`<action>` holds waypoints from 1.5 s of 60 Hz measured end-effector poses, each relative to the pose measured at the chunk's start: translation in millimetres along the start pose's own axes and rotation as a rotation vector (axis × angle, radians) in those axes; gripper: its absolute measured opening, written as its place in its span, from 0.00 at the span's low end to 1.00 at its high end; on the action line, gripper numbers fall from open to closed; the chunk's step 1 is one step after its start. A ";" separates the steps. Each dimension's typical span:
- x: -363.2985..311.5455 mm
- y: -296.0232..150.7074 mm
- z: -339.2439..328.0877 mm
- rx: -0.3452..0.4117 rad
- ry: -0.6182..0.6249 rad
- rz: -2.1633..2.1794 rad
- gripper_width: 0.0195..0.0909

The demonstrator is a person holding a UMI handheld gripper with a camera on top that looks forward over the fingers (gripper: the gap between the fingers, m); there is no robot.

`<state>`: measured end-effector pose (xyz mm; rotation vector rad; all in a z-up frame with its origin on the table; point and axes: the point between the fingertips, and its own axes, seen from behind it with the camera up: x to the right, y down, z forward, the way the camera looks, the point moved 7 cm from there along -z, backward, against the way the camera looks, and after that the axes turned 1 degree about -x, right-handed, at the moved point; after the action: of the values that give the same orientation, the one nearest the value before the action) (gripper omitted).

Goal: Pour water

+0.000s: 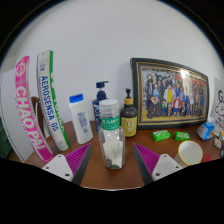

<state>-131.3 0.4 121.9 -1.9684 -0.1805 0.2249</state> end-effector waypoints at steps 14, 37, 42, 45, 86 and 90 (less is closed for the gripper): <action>6.0 10.7 61.4 0.001 0.002 -0.003 0.68; 8.6 -0.7 55.1 0.045 0.017 0.012 0.33; 10.2 -18.0 39.1 0.069 0.002 0.101 0.33; 10.4 -31.3 28.0 0.090 -0.024 0.201 0.33; 93.4 -66.9 -26.8 0.234 -0.515 1.943 0.33; 95.7 -58.1 -25.1 0.222 -0.508 2.000 0.33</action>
<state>-33.7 23.1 177.9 -1.1238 1.4746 1.8491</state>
